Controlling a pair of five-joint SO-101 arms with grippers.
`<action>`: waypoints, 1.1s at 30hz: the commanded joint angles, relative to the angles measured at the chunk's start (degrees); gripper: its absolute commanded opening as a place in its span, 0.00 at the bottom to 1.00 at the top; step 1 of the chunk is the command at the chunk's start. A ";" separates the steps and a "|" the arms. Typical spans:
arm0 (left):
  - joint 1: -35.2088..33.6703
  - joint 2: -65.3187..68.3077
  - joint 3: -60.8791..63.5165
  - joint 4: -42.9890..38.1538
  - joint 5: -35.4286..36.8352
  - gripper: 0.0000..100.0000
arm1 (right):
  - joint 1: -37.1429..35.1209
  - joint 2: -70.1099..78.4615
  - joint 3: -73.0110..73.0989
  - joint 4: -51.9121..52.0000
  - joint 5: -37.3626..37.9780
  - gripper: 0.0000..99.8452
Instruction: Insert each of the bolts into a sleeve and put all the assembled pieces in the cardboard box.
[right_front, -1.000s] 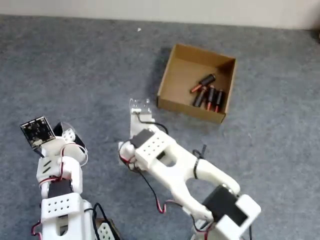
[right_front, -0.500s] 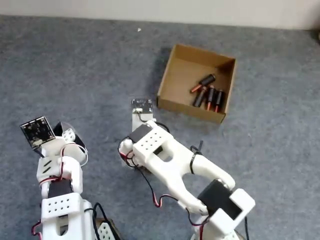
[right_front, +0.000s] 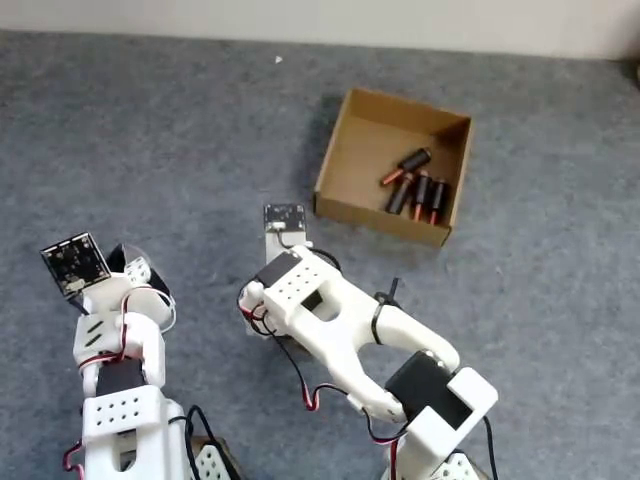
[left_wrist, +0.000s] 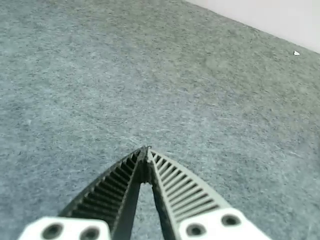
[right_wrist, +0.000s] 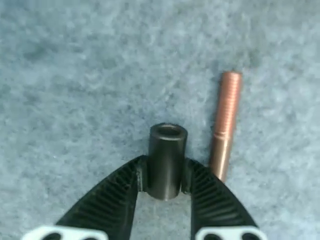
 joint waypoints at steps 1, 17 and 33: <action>-0.31 -0.48 -2.24 -1.23 -0.53 0.01 | 1.54 -0.13 -0.66 -2.59 0.00 0.10; -0.22 -0.48 -2.15 -1.23 -0.53 0.01 | 8.31 -14.90 1.10 5.67 14.77 0.00; 11.91 -0.31 -6.73 10.20 -15.65 0.01 | 30.64 -50.15 18.42 3.82 17.32 0.00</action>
